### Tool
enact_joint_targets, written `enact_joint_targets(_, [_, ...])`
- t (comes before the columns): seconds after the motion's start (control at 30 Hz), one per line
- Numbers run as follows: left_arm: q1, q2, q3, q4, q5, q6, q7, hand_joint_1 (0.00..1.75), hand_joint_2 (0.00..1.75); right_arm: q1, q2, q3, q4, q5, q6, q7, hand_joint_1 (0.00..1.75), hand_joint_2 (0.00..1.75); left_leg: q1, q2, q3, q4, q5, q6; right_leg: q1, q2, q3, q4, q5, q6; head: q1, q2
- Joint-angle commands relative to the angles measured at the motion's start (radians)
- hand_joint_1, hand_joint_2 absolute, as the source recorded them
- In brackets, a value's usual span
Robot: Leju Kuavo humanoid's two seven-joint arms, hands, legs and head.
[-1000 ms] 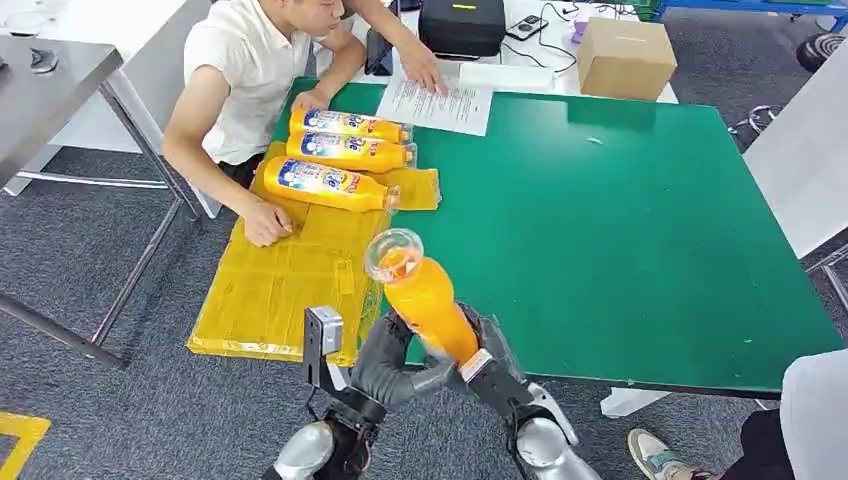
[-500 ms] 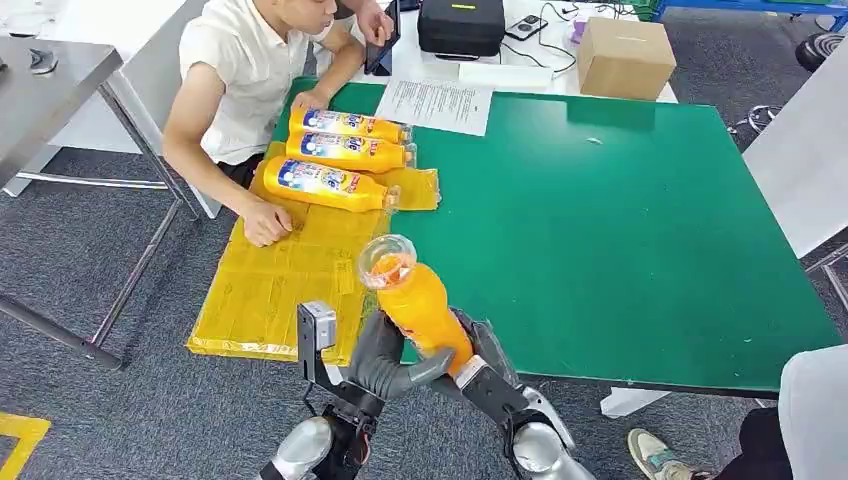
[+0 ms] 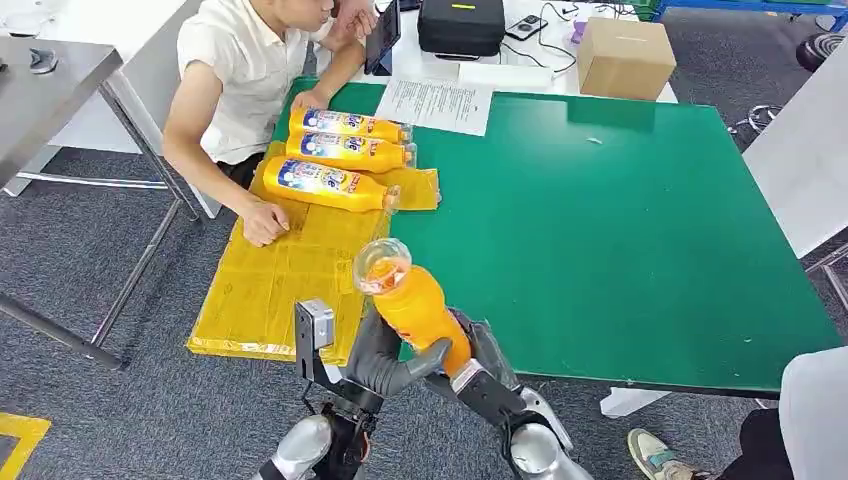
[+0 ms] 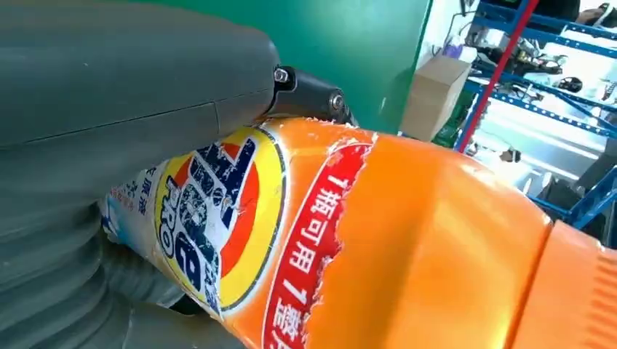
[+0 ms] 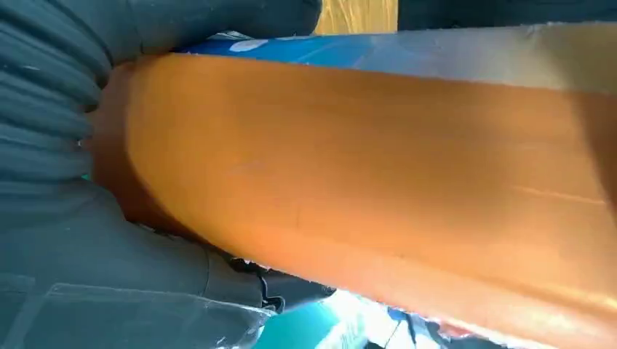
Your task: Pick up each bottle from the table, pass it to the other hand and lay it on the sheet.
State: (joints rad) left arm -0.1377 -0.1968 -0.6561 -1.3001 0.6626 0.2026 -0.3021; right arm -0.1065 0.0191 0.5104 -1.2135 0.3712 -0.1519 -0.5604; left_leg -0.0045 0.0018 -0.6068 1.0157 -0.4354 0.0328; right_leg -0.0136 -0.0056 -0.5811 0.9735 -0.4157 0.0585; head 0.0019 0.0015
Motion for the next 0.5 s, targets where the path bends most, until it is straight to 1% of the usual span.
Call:
enact_joint_targets(0.03, [-0.036, 0.015, -0.036, 0.000, -0.003, 0.000, 0.001, 1.75, 1.75, -0.026, -0.009, 0.063, 0.089, 0.031, -0.022, 0.016, 1.48, 1.75, 0.001, -0.001, 0.004, -0.001, -0.001, -0.002, 0.001, 0.000, 0.004, -0.001, -0.001, -0.002, 0.000, 0.000])
enact_joint_targets(0.07, [-0.032, 0.018, -0.037, -0.006, -0.003, 0.000, 0.002, 1.75, 1.75, -0.021, -0.008, 0.065, 0.087, 0.033, -0.026, 0.015, 1.45, 1.75, 0.001, -0.001, 0.003, -0.001, -0.001, -0.002, 0.001, 0.000, 0.003, -0.001, -0.001, -0.002, 0.000, 0.000])
enact_joint_targets(0.1, [-0.018, 0.023, -0.032, -0.024, -0.003, -0.001, -0.001, 1.75, 1.75, -0.013, -0.005, 0.065, 0.081, 0.031, -0.025, 0.016, 0.87, 1.75, 0.001, -0.001, 0.005, -0.001, -0.001, -0.002, 0.001, 0.000, 0.005, -0.001, -0.002, -0.003, 0.000, 0.000])
enact_joint_targets(0.13, [0.002, 0.032, -0.024, -0.049, -0.004, -0.002, 0.001, 1.75, 1.75, 0.001, 0.000, 0.067, 0.073, 0.032, -0.028, 0.020, 0.00, 1.75, 0.001, 0.000, 0.004, -0.001, -0.001, -0.002, 0.001, 0.000, 0.004, -0.001, -0.001, -0.002, 0.000, 0.000])
enact_joint_targets(0.23, [0.057, 0.056, 0.002, -0.116, -0.017, 0.000, -0.013, 1.75, 1.75, 0.035, 0.014, 0.080, 0.050, 0.055, -0.057, 0.025, 0.00, 1.75, 0.001, 0.001, 0.003, -0.001, -0.001, -0.001, 0.000, 0.001, 0.002, -0.001, -0.001, -0.002, 0.000, 0.000])
enact_joint_targets(0.27, [0.086, 0.067, 0.013, -0.148, -0.033, 0.000, -0.022, 1.75, 1.75, 0.055, 0.017, 0.090, 0.034, 0.069, -0.073, 0.028, 0.00, 1.75, 0.001, 0.001, 0.005, -0.001, -0.002, -0.002, 0.001, 0.002, 0.005, -0.001, -0.002, -0.003, 0.000, 0.000])
enact_joint_targets(0.33, [0.127, 0.077, 0.032, -0.192, -0.059, -0.006, -0.028, 1.75, 1.75, 0.082, 0.017, 0.100, 0.014, 0.074, -0.094, 0.031, 0.00, 1.75, 0.001, 0.001, 0.003, -0.001, -0.002, -0.002, 0.001, 0.001, 0.003, -0.001, -0.002, -0.002, 0.000, 0.000])
enact_joint_targets(0.37, [0.133, 0.079, 0.035, -0.199, -0.062, -0.007, -0.028, 1.75, 1.75, 0.087, 0.016, 0.103, 0.011, 0.075, -0.097, 0.030, 0.00, 1.75, 0.001, 0.002, 0.005, -0.001, -0.003, -0.003, 0.001, 0.002, 0.004, -0.001, -0.003, -0.003, 0.000, 0.000])
enact_joint_targets(0.43, [0.133, 0.079, 0.035, -0.199, -0.062, -0.007, -0.028, 1.75, 1.75, 0.087, 0.016, 0.103, 0.011, 0.075, -0.097, 0.030, 0.00, 1.75, 0.001, 0.001, 0.001, -0.001, -0.002, -0.002, 0.001, 0.001, 0.001, 0.000, -0.001, -0.002, 0.000, 0.000])
enact_joint_targets(0.47, [0.135, 0.075, 0.040, -0.202, -0.070, -0.007, -0.028, 1.75, 1.75, 0.087, 0.014, 0.101, 0.009, 0.077, -0.103, 0.028, 0.00, 1.75, 0.001, 0.001, 0.004, -0.001, -0.003, -0.003, 0.001, 0.001, 0.003, 0.000, -0.003, -0.003, 0.000, 0.000])
enact_joint_targets(0.5, [0.140, 0.072, 0.048, -0.206, -0.082, -0.008, -0.031, 1.75, 1.75, 0.091, 0.015, 0.099, 0.008, 0.091, -0.132, 0.020, 0.00, 1.75, 0.001, 0.000, 0.001, 0.000, -0.002, -0.002, 0.001, 0.000, 0.000, 0.000, -0.002, -0.003, 0.000, 0.000])
